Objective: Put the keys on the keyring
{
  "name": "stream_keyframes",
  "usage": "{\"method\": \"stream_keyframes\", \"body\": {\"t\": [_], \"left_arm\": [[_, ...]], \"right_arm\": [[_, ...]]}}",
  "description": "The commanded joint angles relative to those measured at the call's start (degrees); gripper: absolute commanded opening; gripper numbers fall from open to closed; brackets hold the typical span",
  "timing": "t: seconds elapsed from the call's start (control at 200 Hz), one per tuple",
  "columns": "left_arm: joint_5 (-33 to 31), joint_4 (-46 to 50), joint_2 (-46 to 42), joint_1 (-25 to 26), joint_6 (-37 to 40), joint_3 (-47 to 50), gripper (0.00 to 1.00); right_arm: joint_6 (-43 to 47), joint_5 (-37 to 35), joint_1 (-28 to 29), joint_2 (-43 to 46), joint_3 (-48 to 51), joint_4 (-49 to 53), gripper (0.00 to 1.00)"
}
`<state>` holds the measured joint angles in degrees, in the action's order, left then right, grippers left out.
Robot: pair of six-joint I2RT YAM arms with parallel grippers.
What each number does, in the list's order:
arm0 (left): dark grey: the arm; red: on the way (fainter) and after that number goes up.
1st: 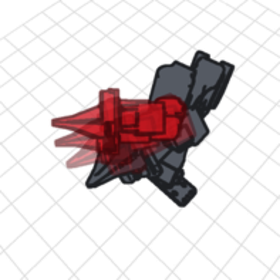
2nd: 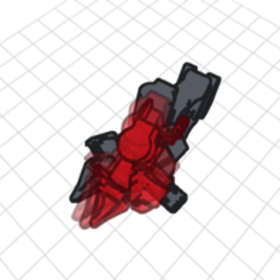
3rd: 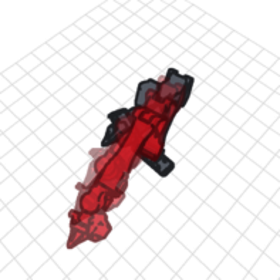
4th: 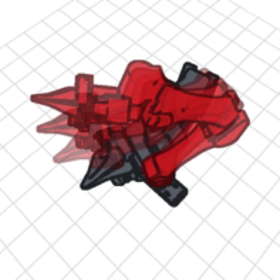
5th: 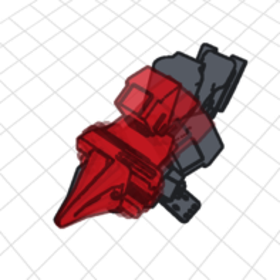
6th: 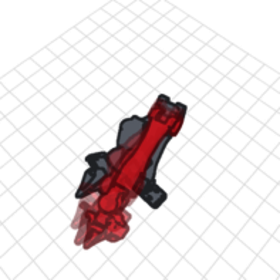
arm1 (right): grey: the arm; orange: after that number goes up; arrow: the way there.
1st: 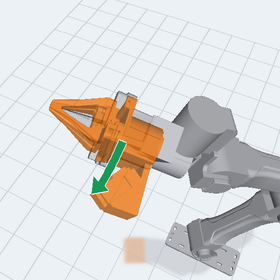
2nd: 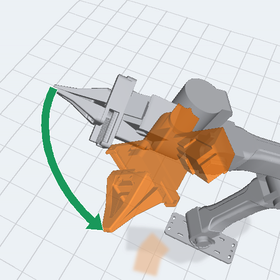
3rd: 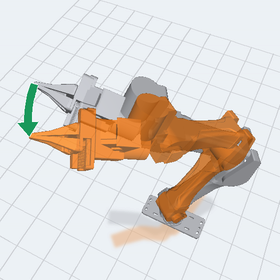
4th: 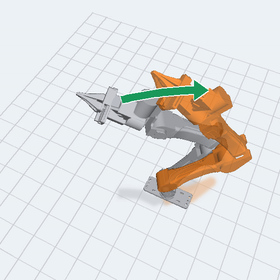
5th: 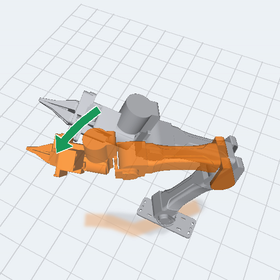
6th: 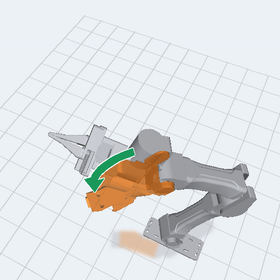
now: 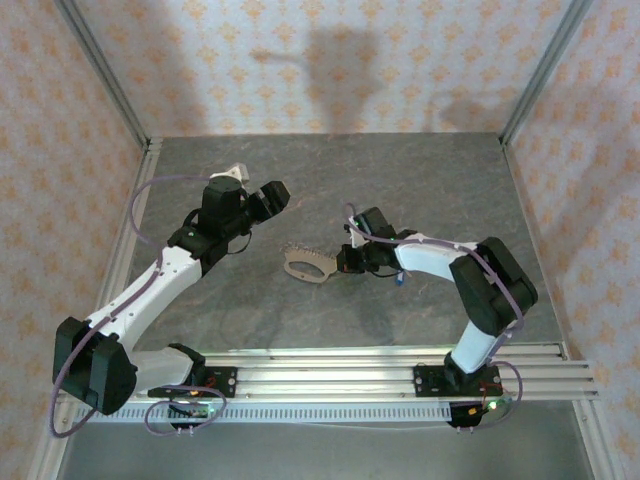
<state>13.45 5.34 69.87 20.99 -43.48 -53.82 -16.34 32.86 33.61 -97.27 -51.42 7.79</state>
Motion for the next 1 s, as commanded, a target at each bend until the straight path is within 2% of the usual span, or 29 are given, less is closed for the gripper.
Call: {"method": "stream_keyframes", "body": {"t": [0.0,0.04,0.165,0.3,0.565,0.731,0.996], "left_arm": [[0.3,-1.3,-0.2,-0.1,0.3,-0.7,0.82],[0.3,-1.4,0.0,-0.1,0.3,-0.8,0.82],[0.7,-1.6,0.3,-0.1,0.3,-1.0,0.82],[0.8,-1.7,0.1,-0.1,0.3,-0.9,0.82],[0.8,-2.0,-0.6,-0.1,0.3,-0.2,0.83],[0.7,-2.1,-0.6,-0.1,0.4,0.0,0.83],[0.1,-1.7,-0.7,-0.1,1.0,0.0,0.83]], "right_arm": [[-0.2,-2.6,0.9,-0.9,-0.9,2.0,0.0],[-0.1,-3.0,1.2,-1.0,-1.3,2.6,0.0],[-1.0,-4.2,1.6,-0.1,-1.3,3.6,0.14],[-2.2,-6.0,1.7,2.3,-1.1,4.7,0.16],[-4.6,-8.9,2.2,5.9,-0.3,6.4,0.35],[-6.8,-12.3,3.4,7.5,-0.1,8.0,0.37],[-9.1,-23.2,9.2,6.1,-3.4,15.4,0.35]]}}
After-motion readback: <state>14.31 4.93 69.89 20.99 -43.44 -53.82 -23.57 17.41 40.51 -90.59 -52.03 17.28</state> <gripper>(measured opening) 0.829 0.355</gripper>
